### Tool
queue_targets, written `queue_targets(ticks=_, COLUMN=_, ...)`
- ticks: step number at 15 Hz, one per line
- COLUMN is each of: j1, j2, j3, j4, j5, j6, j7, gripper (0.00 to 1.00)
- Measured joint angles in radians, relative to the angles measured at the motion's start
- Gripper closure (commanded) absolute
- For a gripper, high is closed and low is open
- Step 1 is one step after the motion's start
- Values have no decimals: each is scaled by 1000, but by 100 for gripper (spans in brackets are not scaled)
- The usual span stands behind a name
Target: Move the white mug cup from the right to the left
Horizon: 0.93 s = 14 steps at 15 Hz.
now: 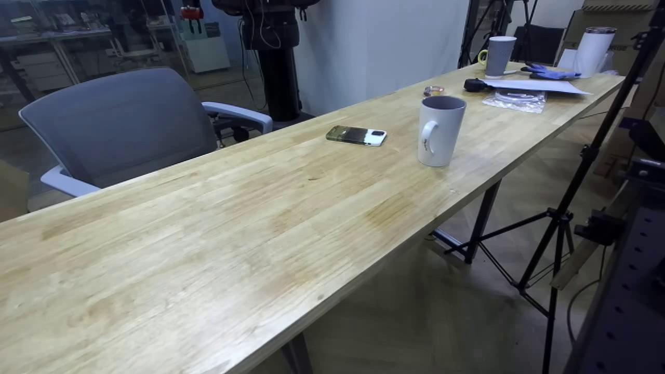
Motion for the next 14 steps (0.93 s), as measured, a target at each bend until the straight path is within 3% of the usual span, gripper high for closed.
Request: queue_targets(ticks=14, j1=-4, j2=24, j3=-8, j4=-15, j5=1, j6=-1, j7=0, gripper=0)
